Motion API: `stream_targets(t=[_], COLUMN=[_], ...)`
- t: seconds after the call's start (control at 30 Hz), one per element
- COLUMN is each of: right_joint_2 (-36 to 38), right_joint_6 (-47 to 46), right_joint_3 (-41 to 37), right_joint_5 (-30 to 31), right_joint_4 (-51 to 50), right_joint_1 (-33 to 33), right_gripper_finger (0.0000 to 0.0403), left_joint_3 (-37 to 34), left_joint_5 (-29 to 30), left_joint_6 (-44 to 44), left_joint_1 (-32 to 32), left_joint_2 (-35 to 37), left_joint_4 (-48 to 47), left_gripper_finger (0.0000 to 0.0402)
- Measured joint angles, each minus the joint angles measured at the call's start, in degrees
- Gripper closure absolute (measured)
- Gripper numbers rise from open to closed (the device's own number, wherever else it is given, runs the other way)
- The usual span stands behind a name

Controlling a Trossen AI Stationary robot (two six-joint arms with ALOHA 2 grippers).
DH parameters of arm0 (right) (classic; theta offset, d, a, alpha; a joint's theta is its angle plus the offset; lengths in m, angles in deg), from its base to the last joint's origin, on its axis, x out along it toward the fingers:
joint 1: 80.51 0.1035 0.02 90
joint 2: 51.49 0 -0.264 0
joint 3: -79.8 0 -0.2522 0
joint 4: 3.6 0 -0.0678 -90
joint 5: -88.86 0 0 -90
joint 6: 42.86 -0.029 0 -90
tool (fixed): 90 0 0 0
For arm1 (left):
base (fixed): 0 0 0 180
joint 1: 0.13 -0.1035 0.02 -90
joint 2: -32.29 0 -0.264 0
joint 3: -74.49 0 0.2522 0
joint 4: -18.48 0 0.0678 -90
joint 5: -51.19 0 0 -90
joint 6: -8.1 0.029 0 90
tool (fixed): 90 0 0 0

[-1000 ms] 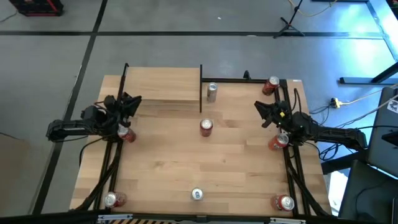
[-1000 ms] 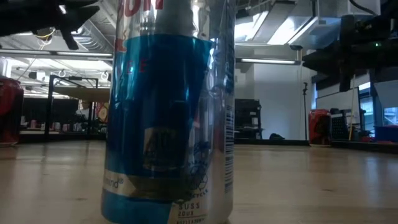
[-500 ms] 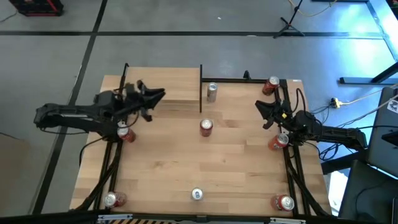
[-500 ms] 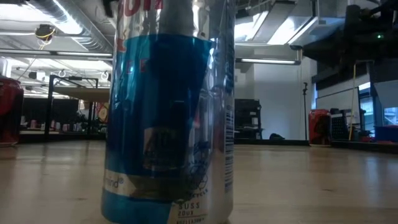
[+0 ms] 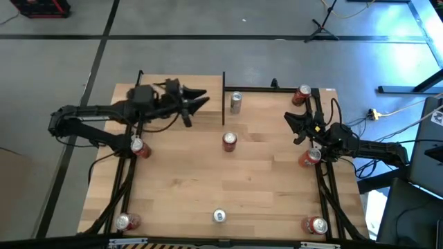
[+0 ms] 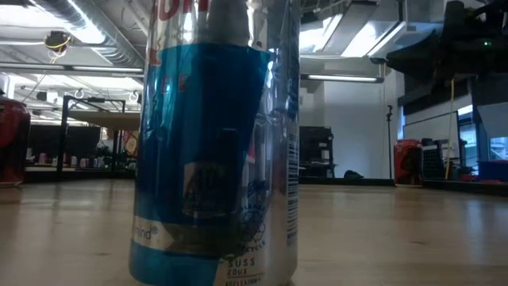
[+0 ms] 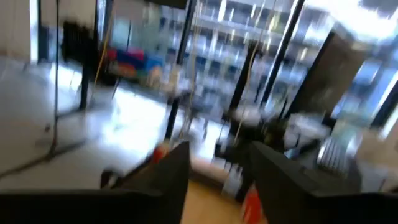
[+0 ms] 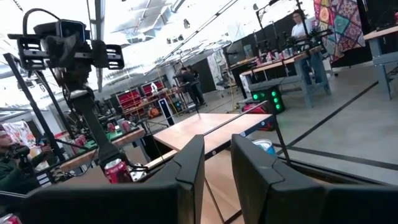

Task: Place canned beverage on shelf
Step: Put the bottom red-black soda can on the shelf

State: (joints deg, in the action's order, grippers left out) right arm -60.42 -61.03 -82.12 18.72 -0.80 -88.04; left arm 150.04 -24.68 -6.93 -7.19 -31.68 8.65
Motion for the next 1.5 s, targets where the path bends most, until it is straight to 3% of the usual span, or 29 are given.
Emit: stream_targets(t=[0.2,0.37,0.57,0.7,0.93,1.27,1.5], right_joint_2=[0.00,0.00,0.00,0.00,0.00,0.00,0.02], right_joint_6=[0.00,0.01,0.02,0.00,0.02,0.11,0.64], right_joint_3=[0.00,0.00,0.00,0.00,0.00,0.02,0.02], right_joint_5=[0.00,0.00,-0.89,-3.27,-4.98,-4.98,-4.97], right_joint_4=[-0.11,-0.52,-2.63,-3.95,-3.94,-4.81,-6.61], right_joint_1=[0.00,0.00,0.00,0.00,0.00,0.00,0.00], right_gripper_finger=[0.0333,0.0333,0.0333,0.0333,0.0333,0.0333,0.0333], left_joint_3=[11.21,17.11,17.31,17.31,17.29,15.37,11.03], left_joint_5=[-3.20,-2.29,-1.19,-0.13,-3.78,-2.57,-2.57], left_joint_6=[0.43,3.56,3.24,-2.27,-5.94,-7.52,-7.01], left_joint_1=[-0.01,0.59,2.29,2.24,2.67,3.47,3.77], left_joint_2=[-9.37,-17.01,-23.00,-27.99,-34.51,-35.79,-35.90], left_joint_4=[-13.28,-21.00,-22.24,-23.16,-24.53,-28.90,-20.50], left_gripper_finger=[0.0142,0.0101,0.0099,0.0104,0.0109,0.0109,0.0109])
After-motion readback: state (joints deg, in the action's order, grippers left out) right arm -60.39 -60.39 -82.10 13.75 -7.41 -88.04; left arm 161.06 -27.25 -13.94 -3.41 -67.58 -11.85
